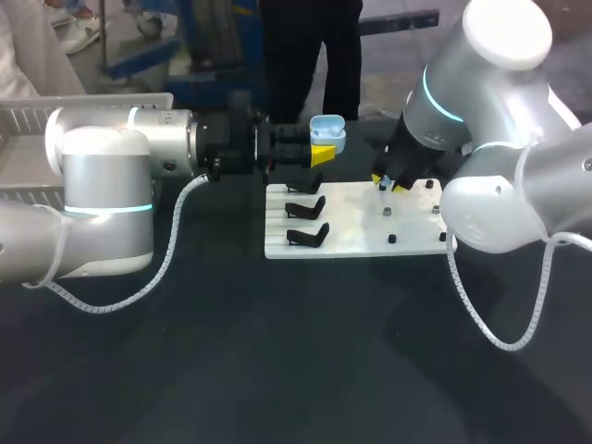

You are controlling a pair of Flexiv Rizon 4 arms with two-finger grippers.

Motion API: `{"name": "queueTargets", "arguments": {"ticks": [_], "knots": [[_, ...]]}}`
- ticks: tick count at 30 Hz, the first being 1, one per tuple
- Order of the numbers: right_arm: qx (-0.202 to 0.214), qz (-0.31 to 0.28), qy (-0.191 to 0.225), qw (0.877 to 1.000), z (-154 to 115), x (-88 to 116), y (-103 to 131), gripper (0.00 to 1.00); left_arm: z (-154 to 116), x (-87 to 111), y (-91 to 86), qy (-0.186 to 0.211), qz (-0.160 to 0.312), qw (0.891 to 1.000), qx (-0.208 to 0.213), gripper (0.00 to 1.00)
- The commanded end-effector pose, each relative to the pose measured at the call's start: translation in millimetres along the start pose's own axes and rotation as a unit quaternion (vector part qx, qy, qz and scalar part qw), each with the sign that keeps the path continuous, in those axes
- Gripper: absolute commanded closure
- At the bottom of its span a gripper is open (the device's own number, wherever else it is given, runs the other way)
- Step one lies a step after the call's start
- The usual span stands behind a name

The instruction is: Pick up each earbud case from the left stands, insert the matching earbuds, close the lid, and place the case in the box.

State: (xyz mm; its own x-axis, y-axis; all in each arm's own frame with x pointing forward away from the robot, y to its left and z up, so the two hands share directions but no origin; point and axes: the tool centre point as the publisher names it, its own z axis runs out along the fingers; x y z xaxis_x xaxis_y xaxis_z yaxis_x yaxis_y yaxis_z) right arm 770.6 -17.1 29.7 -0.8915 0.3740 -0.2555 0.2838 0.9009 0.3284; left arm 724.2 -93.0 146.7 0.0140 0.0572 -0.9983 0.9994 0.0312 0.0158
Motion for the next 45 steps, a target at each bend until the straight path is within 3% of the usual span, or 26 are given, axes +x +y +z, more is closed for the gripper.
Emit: {"name": "queueTargets", "arguments": {"ticks": [1, 4, 6, 12, 18, 25, 36, 45], "knots": [[0.000, 0.001, -0.002, 1.000, 0, 1, 0, 0.79, 0, 1.0, -1.5, -0.003, 0.002, 1.000, -0.003, 1.00], [0.000, 0.001, -0.002, 1.000, 0, 1, 0, 0.88, 0, 1.0, -1.5, -0.003, 0.002, 1.000, -0.003, 1.00], [0.000, 0.000, -0.001, 1.000, 1, 1, -1, 1.00, 0, 1.0, -1.5, -0.003, 0.002, 1.000, -0.003, 1.00], [0.003, -0.001, 0.001, 1.000, 0, 3, 0, 1.00, 0, 1.0, -1.5, -0.003, 0.002, 1.000, -0.003, 1.00], [0.005, -0.007, -0.006, 1.000, -18, 2, 0, 1.00, 0, 1.0, -1.5, -0.003, 0.002, 1.000, -0.003, 1.00], [0.005, -0.039, -0.011, 0.999, -55, 7, 4, 1.00, 0, 1.0, -1.5, -0.003, 0.002, 1.000, -0.003, 1.00], [0.013, -0.104, 0.023, 0.994, -125, 26, 17, 1.00, 0, 1.0, -1.5, -0.003, 0.002, 1.000, -0.003, 1.00], [0.026, -0.195, 0.058, 0.979, -182, 50, 31, 1.00, 0, 1.0, -1.5, -0.003, 0.002, 1.000, -0.003, 1.00]]}}
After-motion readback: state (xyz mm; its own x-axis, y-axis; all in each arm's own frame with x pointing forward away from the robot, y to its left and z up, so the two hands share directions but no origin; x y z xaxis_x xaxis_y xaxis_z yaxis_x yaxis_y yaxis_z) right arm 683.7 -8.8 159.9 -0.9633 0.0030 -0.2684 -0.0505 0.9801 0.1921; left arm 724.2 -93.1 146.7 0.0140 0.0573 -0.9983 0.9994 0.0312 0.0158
